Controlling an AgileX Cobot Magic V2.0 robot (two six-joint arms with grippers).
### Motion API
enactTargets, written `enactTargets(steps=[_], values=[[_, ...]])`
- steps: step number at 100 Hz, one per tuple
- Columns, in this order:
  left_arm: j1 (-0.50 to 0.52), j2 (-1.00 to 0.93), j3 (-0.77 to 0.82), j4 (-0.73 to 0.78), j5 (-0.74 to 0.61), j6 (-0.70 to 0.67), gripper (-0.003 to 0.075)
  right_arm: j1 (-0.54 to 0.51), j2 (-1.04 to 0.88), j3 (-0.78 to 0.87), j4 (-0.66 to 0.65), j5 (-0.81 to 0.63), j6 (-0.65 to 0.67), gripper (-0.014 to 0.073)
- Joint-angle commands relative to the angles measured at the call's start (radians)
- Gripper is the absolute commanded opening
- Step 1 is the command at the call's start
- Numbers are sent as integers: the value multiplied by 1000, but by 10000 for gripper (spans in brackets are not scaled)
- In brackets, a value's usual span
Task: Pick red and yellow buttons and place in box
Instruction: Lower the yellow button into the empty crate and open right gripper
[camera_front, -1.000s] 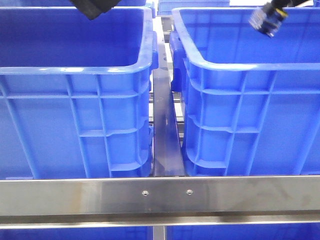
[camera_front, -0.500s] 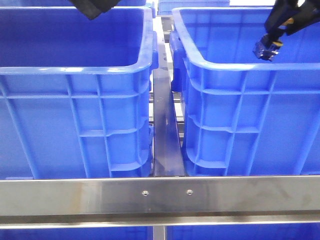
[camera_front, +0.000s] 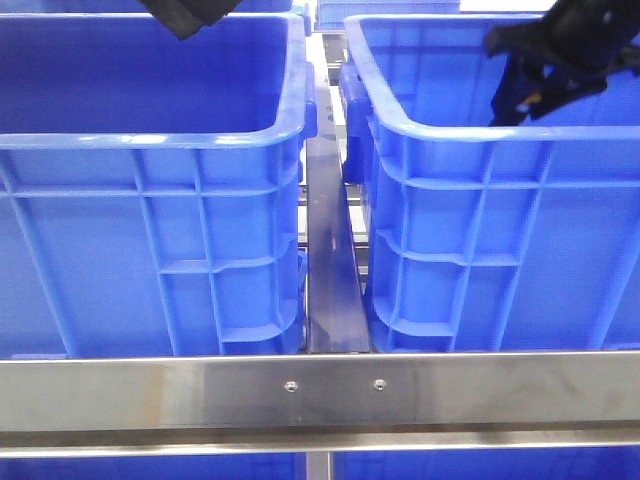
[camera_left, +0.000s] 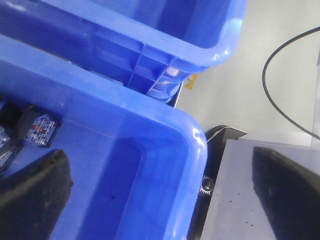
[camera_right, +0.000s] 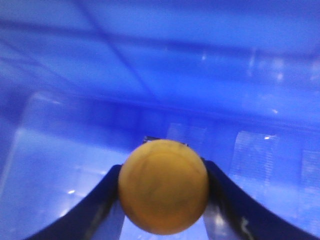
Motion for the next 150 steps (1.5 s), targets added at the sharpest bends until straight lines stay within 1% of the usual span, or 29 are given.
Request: enactTargets(steps=[1,19,43,50,57,62,64,65,69,74,78,92,118,124,129,134,138,140,141,146,150], values=[[2,-41,-31,-41,-20,-8,689,-2,-41,-39,0,-81,-7,171],[2,-41,-31,-41,-20,-8,689,-2,-28,-39,-32,-92,-7,171],[2,-41,-31,-41,-20,-8,689,-2,-11,-39,-32,-95,-7,171],[2,-41,-31,-41,-20,-8,689,-2,-10,-39,-32,-94,-7,195],[2,-41,-31,-41,-20,-8,689,-2,-12,-39,-31,-94,-7,290],[2,-41,-31,-41,-20,-8,689,-2,-12,-39,-30,-96,-7,416],[2,-41,-31,-41,-20,-8,689,-2,-12,-40,-28,-96,-7,449],[2,-41,-31,-41,-20,-8,689,-2,-12,-40,-28,-95,-7,482],[2,-41,-31,-41,-20,-8,689,-2,-12,-40,-27,-95,-7,569],[2,-41,-31,-41,-20,-8,689,-2,-12,-40,-25,-95,-7,642],[2,-41,-31,-41,-20,-8,689,-2,-12,-40,-25,-93,-7,667],[2,-41,-31,-41,-20,-8,689,-2,-20,-40,-25,-81,-7,642],[2,-41,-31,-41,-20,-8,689,-1,-101,-39,-18,-30,-7,641],[2,-41,-31,-41,-20,-8,689,0,-125,-35,-15,-12,-7,619],[2,-41,-31,-41,-20,-8,689,2,-155,-20,-5,-5,-7,583],[2,-41,-31,-41,-20,-8,689,6,-184,2,0,-5,-7,527],[2,-41,-31,-41,-20,-8,685,7,-205,23,3,-6,-7,463],[2,-41,-31,-41,-20,-8,678,8,-218,34,5,-6,-7,414],[2,-41,-31,-41,-20,-8,678,8,-227,37,7,-6,-7,414],[2,-41,-31,-41,-18,-8,669,9,-257,62,13,-5,-7,311],[2,-41,-31,-41,-18,-8,668,12,-284,86,20,-5,-7,246]])
